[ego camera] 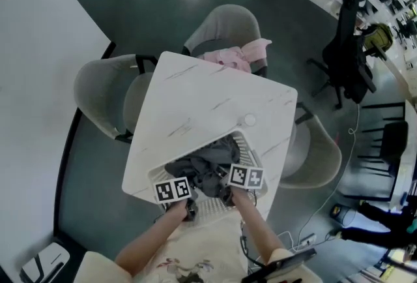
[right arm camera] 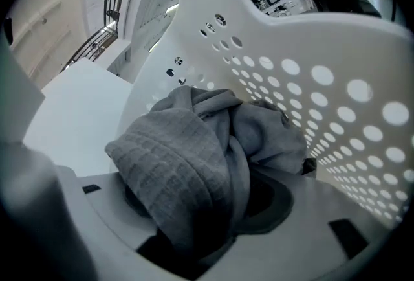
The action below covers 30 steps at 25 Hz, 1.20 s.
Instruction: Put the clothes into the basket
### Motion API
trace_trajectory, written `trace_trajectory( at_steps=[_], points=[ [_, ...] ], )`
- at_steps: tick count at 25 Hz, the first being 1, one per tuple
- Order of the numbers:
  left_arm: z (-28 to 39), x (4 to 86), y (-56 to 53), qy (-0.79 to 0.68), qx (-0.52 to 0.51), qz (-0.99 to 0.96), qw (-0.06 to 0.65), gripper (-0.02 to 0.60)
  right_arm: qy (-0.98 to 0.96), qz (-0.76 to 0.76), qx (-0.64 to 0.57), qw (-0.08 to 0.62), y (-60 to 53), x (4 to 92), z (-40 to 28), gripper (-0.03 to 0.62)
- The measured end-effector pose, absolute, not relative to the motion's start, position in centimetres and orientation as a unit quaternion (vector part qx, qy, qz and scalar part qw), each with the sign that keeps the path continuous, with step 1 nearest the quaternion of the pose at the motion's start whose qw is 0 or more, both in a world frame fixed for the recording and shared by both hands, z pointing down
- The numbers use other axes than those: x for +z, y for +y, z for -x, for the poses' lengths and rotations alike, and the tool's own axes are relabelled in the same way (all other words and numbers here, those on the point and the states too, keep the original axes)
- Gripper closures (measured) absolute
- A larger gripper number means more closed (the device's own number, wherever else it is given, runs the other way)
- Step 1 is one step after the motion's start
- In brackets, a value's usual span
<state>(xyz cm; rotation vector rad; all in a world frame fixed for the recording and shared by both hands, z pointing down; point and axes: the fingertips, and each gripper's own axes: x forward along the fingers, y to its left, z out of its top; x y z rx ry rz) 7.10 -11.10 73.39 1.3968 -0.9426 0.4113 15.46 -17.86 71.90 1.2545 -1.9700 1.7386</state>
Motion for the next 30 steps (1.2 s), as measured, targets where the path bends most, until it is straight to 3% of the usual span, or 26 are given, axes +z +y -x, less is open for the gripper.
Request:
trace_trajectory(
  at_steps=[6, 15, 24, 30],
  points=[
    [-7.0, 72.2, -11.6, -0.421, 0.169, -0.614, 0.646, 0.570, -0.674, -0.422, 0.582, 0.170, -17.9, 73.6, -15.3, 0.345],
    [-8.0, 69.3, -12.9, -0.413, 0.129, -0.634, 0.640, 0.569, -0.681, -0.378, 0.540, 0.319, -16.3, 77.0, -13.0, 0.327],
    [-8.6, 74.2, -12.6, -0.428, 0.215, -0.641, 0.600, 0.568, -0.685, -0.361, 0.580, 0.254, -16.2, 76.1, -12.7, 0.297],
    [-7.9, 76.6, -12.9, -0.435, 0.214, -0.597, 0.639, 0.568, -0.724, -0.367, 0.510, 0.285, -15.8, 71.5, -13.7, 0.273]
  ],
)
